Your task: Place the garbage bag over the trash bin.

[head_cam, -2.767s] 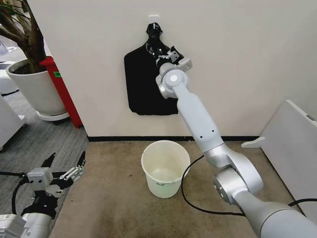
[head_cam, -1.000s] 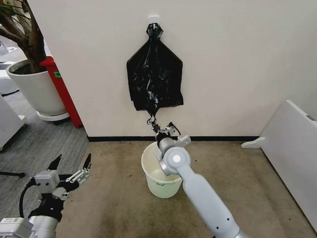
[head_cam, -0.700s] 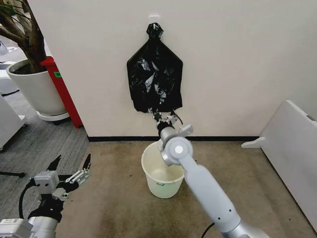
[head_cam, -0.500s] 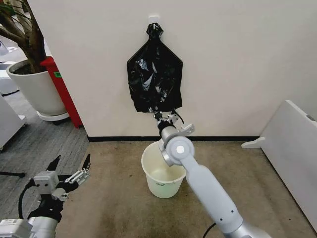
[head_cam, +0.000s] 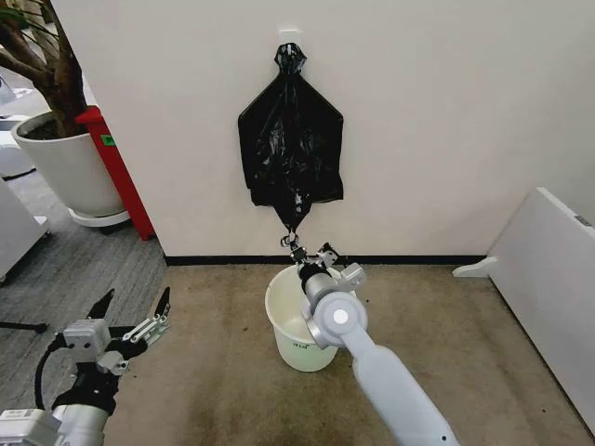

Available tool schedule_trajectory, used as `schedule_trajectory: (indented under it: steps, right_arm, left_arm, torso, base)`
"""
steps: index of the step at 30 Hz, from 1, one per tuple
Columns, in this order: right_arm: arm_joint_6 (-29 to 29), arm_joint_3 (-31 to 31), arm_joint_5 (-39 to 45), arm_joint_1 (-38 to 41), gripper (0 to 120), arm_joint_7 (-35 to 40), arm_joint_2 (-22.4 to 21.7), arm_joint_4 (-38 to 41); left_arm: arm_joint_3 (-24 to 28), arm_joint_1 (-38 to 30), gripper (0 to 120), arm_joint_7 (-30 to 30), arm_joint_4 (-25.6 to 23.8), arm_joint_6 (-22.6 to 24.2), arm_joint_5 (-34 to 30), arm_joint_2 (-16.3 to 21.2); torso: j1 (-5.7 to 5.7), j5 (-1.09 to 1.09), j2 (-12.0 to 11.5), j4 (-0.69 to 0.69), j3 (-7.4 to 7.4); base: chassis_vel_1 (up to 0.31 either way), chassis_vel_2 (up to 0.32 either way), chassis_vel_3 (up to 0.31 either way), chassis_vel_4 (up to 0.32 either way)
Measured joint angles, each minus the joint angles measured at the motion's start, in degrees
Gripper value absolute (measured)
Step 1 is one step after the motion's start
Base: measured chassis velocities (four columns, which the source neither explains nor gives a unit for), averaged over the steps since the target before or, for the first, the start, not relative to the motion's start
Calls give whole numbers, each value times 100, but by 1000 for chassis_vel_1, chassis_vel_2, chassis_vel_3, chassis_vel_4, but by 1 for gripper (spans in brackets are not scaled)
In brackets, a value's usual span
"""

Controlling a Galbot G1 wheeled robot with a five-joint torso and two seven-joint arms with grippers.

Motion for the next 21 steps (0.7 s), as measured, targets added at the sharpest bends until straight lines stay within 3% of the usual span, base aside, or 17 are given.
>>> schedule_trajectory:
  steps: [9,14,16,18,21]
  right_arm:
    - [-69,-37,2,846,0,-38,2,-56]
    - [-89,-122,23,1040,0,-41,-5,-121]
    - [-91,-161,22,1051,0,-41,-9,-147]
    - [-91,-229,4,1051,0,-35,-20,-197]
    - [-91,-264,-23,1042,0,-29,-23,-236]
  left_arm:
    - [-90,-70,100,-30,0,24,-147,253]
    - [-129,-261,100,-133,0,69,-355,719]
    - [-167,-395,100,-234,0,127,-521,1028]
    - [-267,-655,100,-491,0,260,-988,1765]
    - [-320,-978,100,-637,84,362,-1413,2335]
  torso:
    - [0,0,0,1,0]
    - [0,1,0,2,0]
    - [0,1,0,1,0]
    - [0,0,0,-1,1]
    - [0,2,0,1,1]
  base:
    - [0,0,0,0]
    - [0,0,0,0]
    - [0,0,0,0]
    - [0,0,0,0]
    - [0,0,0,0]
